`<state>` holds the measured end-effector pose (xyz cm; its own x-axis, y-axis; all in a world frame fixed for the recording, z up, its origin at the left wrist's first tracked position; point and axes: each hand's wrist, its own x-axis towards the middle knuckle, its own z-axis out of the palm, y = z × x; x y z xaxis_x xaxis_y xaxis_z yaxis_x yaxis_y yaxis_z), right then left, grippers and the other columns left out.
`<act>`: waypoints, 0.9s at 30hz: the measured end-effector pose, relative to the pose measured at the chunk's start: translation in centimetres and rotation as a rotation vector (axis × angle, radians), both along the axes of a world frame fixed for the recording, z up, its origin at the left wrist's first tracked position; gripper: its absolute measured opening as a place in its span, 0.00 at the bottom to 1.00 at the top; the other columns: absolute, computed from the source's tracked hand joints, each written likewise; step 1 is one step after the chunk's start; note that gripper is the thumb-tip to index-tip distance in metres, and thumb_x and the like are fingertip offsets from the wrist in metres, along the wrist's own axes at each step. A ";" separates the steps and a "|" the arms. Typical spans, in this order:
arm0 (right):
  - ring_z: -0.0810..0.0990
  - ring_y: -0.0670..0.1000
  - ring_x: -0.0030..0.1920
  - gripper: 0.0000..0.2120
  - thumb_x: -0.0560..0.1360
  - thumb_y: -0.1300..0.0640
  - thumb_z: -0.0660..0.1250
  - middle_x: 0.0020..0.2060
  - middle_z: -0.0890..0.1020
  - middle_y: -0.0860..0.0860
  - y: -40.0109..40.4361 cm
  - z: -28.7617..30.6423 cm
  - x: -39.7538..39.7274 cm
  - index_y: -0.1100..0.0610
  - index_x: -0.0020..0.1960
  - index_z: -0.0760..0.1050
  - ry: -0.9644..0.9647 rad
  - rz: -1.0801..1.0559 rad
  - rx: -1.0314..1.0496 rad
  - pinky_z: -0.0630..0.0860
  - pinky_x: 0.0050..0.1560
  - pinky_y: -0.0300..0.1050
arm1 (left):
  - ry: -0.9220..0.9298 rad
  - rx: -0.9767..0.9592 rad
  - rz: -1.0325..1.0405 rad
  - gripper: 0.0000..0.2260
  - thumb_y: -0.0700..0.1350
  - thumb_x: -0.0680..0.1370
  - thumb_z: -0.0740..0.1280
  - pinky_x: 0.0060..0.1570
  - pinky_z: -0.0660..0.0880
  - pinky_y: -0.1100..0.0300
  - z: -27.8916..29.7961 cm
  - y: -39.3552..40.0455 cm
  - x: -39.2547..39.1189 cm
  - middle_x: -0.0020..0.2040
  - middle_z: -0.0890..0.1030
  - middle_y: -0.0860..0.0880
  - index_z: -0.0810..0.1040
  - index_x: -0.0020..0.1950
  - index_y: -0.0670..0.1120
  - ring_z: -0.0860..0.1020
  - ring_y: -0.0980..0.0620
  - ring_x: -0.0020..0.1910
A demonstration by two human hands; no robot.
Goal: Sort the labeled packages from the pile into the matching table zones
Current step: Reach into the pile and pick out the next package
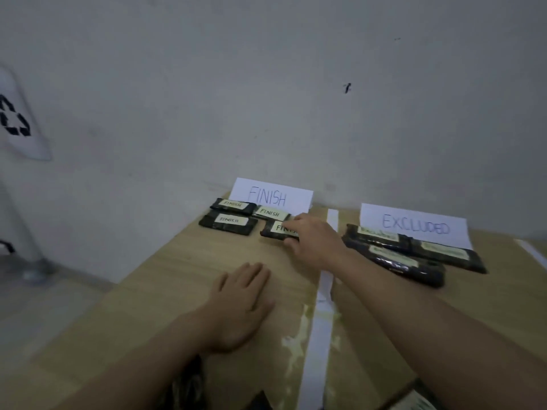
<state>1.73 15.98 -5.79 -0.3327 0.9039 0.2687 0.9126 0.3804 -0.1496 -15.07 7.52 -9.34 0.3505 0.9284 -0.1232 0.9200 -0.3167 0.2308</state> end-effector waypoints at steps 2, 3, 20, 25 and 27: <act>0.73 0.58 0.56 0.14 0.77 0.54 0.60 0.56 0.75 0.57 1.6 -0.6 -0.9 0.58 0.59 0.74 0.000 -0.012 -0.012 0.72 0.55 0.53 | 0.001 0.021 -0.011 0.27 0.60 0.79 0.44 0.72 0.39 0.54 -0.4 0.2 -0.2 0.77 0.42 0.56 0.44 0.76 0.53 0.39 0.57 0.75; 0.73 0.58 0.56 0.14 0.77 0.54 0.60 0.55 0.75 0.57 2.2 -0.9 -1.2 0.59 0.59 0.74 -0.009 -0.015 -0.019 0.72 0.54 0.53 | 0.014 0.042 -0.016 0.30 0.64 0.76 0.40 0.72 0.39 0.54 -0.5 0.3 -0.4 0.77 0.41 0.56 0.43 0.76 0.53 0.39 0.57 0.75; 0.78 0.53 0.51 0.13 0.75 0.59 0.59 0.50 0.82 0.54 -3.7 0.7 -0.1 0.58 0.55 0.78 -0.026 0.208 -0.122 0.75 0.51 0.49 | 0.166 0.101 -0.123 0.24 0.55 0.80 0.50 0.71 0.57 0.50 2.1 -0.8 -0.4 0.76 0.55 0.48 0.55 0.74 0.47 0.55 0.49 0.74; 0.79 0.51 0.48 0.12 0.74 0.61 0.60 0.50 0.83 0.53 -8.6 1.5 -0.5 0.58 0.54 0.79 0.044 0.307 -0.106 0.76 0.51 0.49 | 0.091 0.052 -0.132 0.21 0.53 0.79 0.56 0.63 0.67 0.53 4.6 -3.5 -2.7 0.67 0.70 0.46 0.64 0.70 0.46 0.70 0.46 0.65; 0.79 0.51 0.47 0.12 0.74 0.62 0.61 0.48 0.83 0.53 -10.7 1.8 -1.0 0.58 0.53 0.80 0.043 0.364 -0.102 0.76 0.50 0.49 | -0.002 0.044 -0.118 0.22 0.54 0.78 0.54 0.62 0.68 0.55 4.9 -5.3 -4.1 0.65 0.74 0.46 0.69 0.68 0.45 0.72 0.47 0.63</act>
